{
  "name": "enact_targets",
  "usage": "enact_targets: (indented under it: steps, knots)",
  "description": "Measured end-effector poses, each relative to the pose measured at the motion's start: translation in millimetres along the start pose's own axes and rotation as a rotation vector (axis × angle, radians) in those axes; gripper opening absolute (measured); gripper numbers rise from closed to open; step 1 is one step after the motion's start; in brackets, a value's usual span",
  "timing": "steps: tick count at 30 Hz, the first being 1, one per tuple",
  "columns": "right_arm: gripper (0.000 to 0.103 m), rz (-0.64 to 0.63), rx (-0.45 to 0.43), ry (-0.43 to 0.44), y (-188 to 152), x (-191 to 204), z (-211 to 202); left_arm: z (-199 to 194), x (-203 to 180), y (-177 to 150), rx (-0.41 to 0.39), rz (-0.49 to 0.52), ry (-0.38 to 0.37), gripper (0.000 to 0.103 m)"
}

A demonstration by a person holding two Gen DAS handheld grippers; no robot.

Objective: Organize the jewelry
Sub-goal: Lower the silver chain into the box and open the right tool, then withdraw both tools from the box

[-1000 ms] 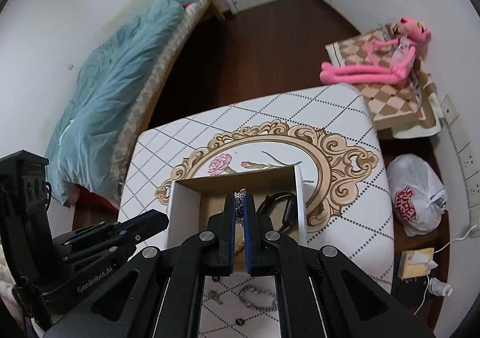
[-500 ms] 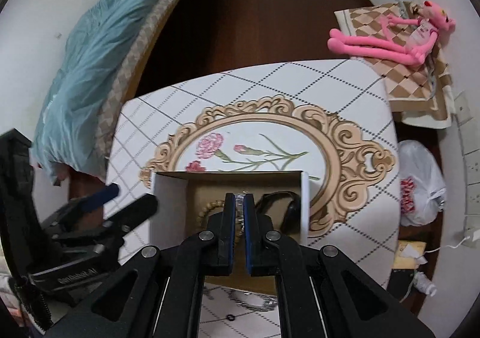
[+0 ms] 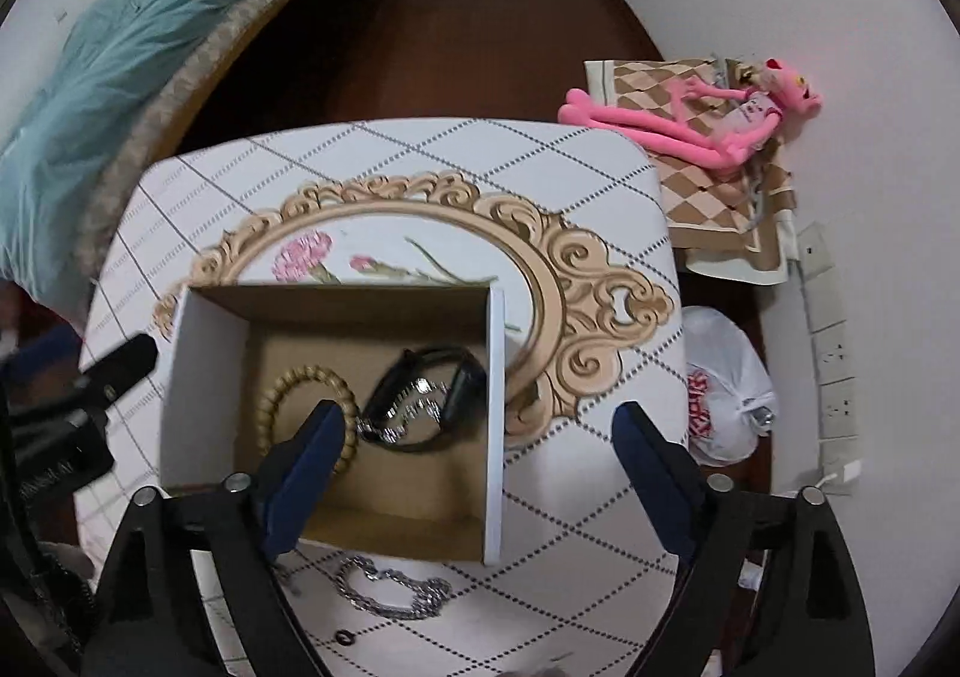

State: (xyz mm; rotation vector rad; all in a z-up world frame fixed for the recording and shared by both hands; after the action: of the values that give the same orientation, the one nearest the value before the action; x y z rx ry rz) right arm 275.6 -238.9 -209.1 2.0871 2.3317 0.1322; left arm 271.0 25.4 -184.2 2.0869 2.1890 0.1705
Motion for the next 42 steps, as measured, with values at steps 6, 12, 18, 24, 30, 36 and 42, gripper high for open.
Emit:
enact_targets:
  steps: [6,12,18,24,30,36,42]
  knots:
    - [0.097,0.031,-0.013,-0.020,-19,-2,5,-2,-3,-16,-0.006,0.013,0.019,0.100]
    - [0.097,0.048,-0.036,-0.011,-34,-2,-5,-18,-7,-31,-0.041,0.023,0.026,0.100]
    - [0.097,0.056,-0.094,-0.015,-56,-2,-31,-48,-4,-52,-0.108,0.003,0.040,0.100]
    - [0.097,0.068,-0.166,-0.034,-80,-5,-62,-68,-3,-73,-0.143,0.006,0.039,0.100]
    - [0.097,0.070,-0.207,-0.025,-103,-3,-86,-85,-3,-95,-0.166,0.007,0.021,0.100]
    - [0.097,0.062,-0.236,-0.008,-118,3,-104,-98,-2,-106,-0.178,0.005,0.004,0.100]
    - [0.097,0.064,-0.205,0.052,-128,7,-85,-80,8,-115,-0.164,-0.027,0.047,0.100]
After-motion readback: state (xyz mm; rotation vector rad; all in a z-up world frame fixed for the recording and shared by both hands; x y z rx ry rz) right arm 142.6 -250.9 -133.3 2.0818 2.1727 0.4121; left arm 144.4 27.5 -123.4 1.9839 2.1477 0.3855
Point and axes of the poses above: each gripper's, at about its wrist camera, not at the fingertips, and z roughly the way its jaws point, x to its left, y to its top, the point moved 5 cm from there along z, roughly the way its jaws point, and after that the axes turned 15 degrees about x, right-handed, at the moved point
